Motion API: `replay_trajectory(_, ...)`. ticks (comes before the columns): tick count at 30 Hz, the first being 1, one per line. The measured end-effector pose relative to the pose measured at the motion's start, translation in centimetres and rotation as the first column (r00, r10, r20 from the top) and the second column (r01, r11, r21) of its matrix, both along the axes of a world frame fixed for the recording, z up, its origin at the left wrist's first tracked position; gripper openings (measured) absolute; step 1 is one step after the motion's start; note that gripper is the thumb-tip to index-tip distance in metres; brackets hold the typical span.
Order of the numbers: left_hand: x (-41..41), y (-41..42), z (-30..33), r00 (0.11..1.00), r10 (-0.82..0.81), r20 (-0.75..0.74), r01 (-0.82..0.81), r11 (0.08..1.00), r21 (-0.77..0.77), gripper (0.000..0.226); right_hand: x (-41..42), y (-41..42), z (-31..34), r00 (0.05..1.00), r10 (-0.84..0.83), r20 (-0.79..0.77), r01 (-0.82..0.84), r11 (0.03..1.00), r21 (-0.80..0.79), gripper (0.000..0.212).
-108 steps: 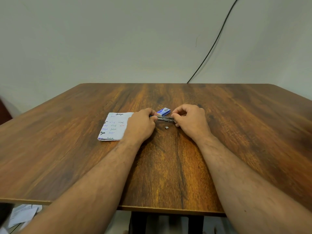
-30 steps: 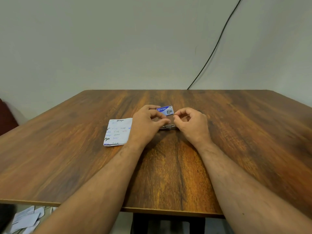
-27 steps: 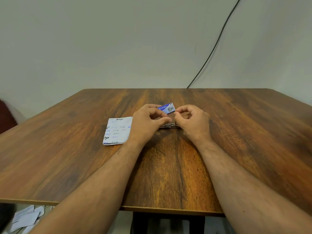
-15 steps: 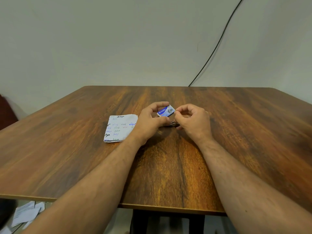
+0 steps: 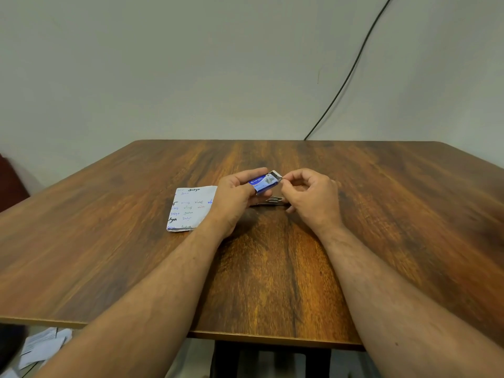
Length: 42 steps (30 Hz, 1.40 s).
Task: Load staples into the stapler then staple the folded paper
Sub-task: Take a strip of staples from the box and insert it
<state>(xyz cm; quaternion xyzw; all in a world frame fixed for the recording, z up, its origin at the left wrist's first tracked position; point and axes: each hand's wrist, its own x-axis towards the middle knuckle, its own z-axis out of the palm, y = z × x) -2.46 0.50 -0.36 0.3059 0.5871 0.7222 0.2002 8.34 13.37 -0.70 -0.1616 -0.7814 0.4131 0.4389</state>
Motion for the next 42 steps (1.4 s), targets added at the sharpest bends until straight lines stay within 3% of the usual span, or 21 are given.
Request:
replay_trajectory(6, -0.2, 0.1, -0.1, 0.999, 0.02, -0.036, -0.023, 0.998, -0.058, 0.041, 0.2, -0.1, 0.2, 0.998, -0.026, -0.059, 0.027, 0.999, 0.021, 0.007)
replay_trajectory(13, -0.2, 0.1, -0.5, 0.996, -0.038, -0.079, 0.032, 0.997, -0.072, 0.041, 0.1, -0.2, 0.1, 0.998, -0.006, -0.056, 0.01, 0.996, 0.085, 0.004)
replay_trajectory(17, -0.1, -0.2, -0.3, 0.994, 0.011, -0.105, -0.023, 0.994, -0.109, 0.048, -0.3, 0.2, -0.1, 1.0, -0.018, -0.026, 0.02, 0.995, 0.093, 0.004)
replay_trajectory(21, 0.1, -0.3, -0.1, 0.996, -0.03, -0.084, 0.027, 0.999, -0.032, 0.046, -0.3, 0.3, -0.2, 1.0, -0.005, -0.017, 0.007, 0.995, 0.098, 0.007)
replay_trajectory(23, 0.2, -0.4, -0.2, 0.985, -0.036, -0.171, 0.029, 0.999, -0.046, 0.037, -0.3, 0.2, 0.0, 1.0, -0.007, -0.023, 0.01, 0.993, 0.121, 0.004)
replay_trajectory(26, -0.3, -0.1, -0.9, 0.956, -0.027, -0.294, -0.011, 0.992, -0.126, 0.055, -0.3, 0.0, 0.2, 0.999, -0.021, -0.036, 0.025, 0.993, 0.115, 0.004)
replay_trajectory(31, -0.4, 0.0, -1.0, 0.935, 0.004, -0.355, -0.059, 0.988, -0.145, 0.037, -0.7, 0.2, 0.0, 0.999, 0.044, -0.027, -0.046, 0.996, -0.077, 0.006)
replay_trajectory(36, -0.7, -0.2, -0.8, 0.936, 0.037, -0.349, -0.097, 0.983, -0.154, 0.033, -0.2, 0.8, 0.3, 1.0, 0.003, -0.031, -0.006, 0.996, -0.088, 0.008)
replay_trajectory(42, -0.4, -0.2, -1.0, 0.901, 0.006, -0.434, -0.095, 0.978, -0.184, 0.033, -0.1, 0.5, 0.3, 0.998, -0.056, -0.008, 0.057, 0.998, 0.012, 0.008)
